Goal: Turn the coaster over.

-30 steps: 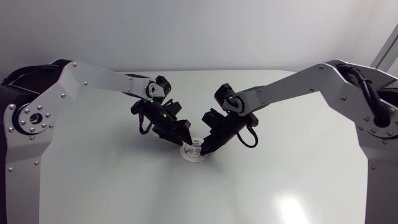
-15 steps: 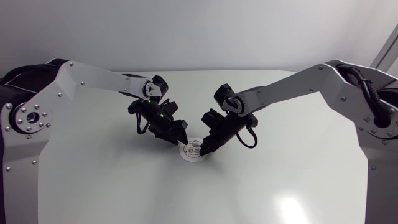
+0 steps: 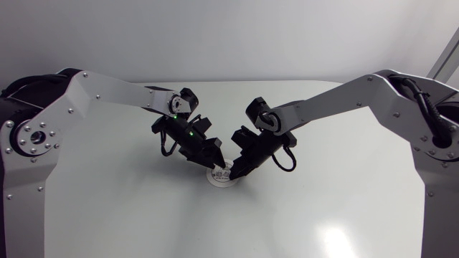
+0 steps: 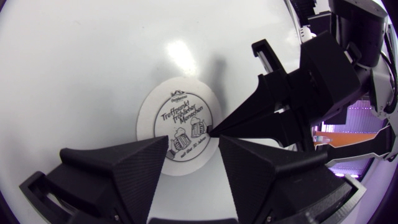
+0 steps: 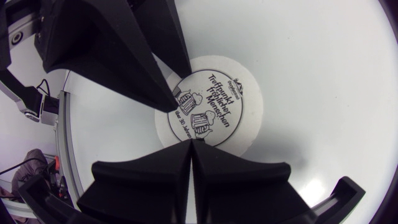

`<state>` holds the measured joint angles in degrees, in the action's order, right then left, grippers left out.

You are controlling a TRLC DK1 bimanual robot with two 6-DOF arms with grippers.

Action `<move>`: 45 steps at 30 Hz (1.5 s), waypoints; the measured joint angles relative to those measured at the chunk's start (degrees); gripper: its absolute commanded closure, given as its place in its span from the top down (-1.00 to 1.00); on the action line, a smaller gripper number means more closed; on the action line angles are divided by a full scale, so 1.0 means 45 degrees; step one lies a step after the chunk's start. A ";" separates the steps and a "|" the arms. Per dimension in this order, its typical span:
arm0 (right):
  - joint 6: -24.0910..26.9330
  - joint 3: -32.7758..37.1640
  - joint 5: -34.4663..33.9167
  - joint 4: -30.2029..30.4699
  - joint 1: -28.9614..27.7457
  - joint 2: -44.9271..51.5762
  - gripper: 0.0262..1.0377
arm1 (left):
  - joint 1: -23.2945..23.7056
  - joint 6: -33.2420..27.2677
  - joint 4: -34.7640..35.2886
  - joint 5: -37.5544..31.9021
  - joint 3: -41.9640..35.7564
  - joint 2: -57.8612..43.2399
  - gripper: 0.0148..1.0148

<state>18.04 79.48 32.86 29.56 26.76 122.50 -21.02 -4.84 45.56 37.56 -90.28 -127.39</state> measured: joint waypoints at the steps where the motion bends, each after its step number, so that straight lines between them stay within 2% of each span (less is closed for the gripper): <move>1: 0.0000 0.0000 0.0000 0.0000 0.0000 0.0000 -0.95 | 0.0000 -0.0005 -0.0005 0.0117 0.0024 0.0000 0.13; 4: 0.0000 0.0000 -0.0005 0.0000 0.0000 -0.0015 -0.95 | 0.0039 -0.0005 -0.0005 0.0267 0.0083 0.0000 0.13; 13: 0.0000 -0.0267 -0.0151 0.0175 -0.0044 -0.0500 -0.95 | 0.0350 -0.0029 0.0000 -0.1020 0.0136 0.0000 0.13; 28: 0.0029 -0.0262 -0.0296 0.0355 -0.0617 -0.0704 -0.95 | 0.0457 -0.0053 -0.0005 -0.1025 0.0185 0.0000 0.13; 45: 0.0204 -0.0248 -0.0049 0.0199 -0.0500 -0.0189 -0.95 | 0.0457 -0.0049 0.0005 -0.0967 0.0180 0.0000 0.13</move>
<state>18.96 78.37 32.64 30.46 24.51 121.64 -18.96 -5.06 45.58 33.21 -89.47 -127.39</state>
